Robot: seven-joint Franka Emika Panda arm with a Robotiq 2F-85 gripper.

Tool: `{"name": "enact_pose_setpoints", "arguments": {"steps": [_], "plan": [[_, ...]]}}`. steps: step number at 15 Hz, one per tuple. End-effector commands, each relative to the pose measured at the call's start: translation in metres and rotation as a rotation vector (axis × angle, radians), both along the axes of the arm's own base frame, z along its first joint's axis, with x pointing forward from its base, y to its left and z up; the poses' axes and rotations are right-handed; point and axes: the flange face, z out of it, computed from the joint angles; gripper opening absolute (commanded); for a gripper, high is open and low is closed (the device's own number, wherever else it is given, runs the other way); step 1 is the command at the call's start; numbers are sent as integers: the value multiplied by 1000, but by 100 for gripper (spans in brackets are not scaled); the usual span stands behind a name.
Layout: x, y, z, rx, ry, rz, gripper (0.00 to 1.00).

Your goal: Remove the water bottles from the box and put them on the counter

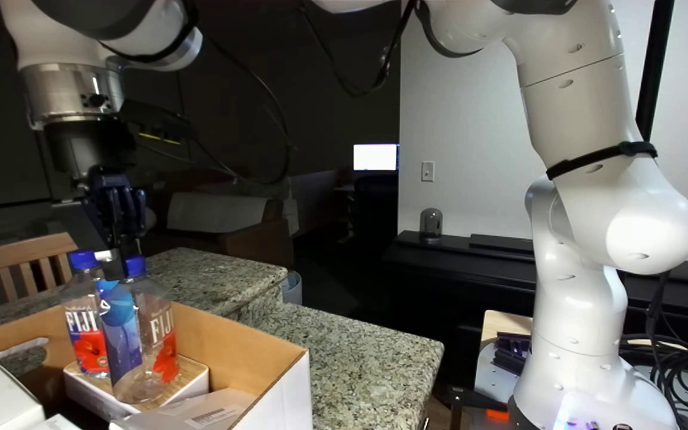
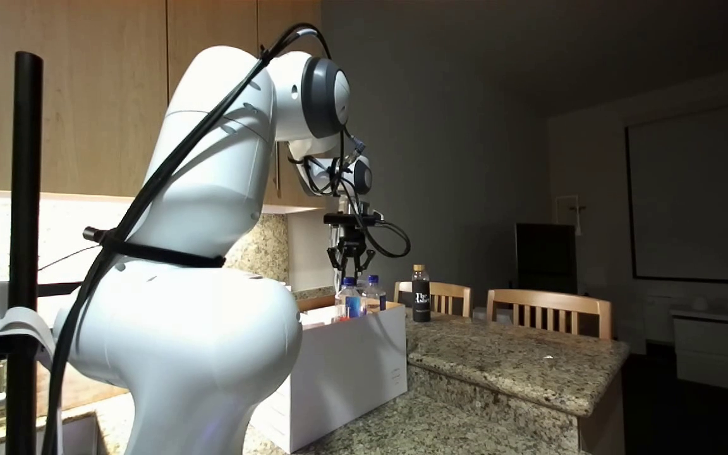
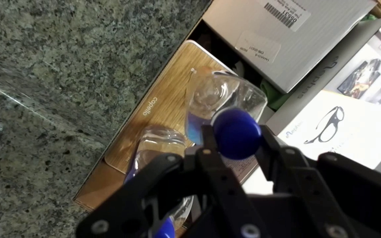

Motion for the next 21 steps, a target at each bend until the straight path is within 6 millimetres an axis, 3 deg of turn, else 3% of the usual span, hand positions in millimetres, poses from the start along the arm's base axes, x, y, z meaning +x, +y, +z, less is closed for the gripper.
{"name": "enact_pose_setpoints", "arguments": {"steps": [1, 5, 11, 15, 18, 21], "plan": [[-5, -13, 16, -19, -1, -31, 15], [0, -28, 53, -67, -52, -97, 15], [13, -74, 114, -137, -138, -285, 15], [37, -114, 117, -153, -156, -386, 15], [57, -135, 98, -160, -140, -417, 15], [73, -144, 76, -146, -141, -430, 15]]}}
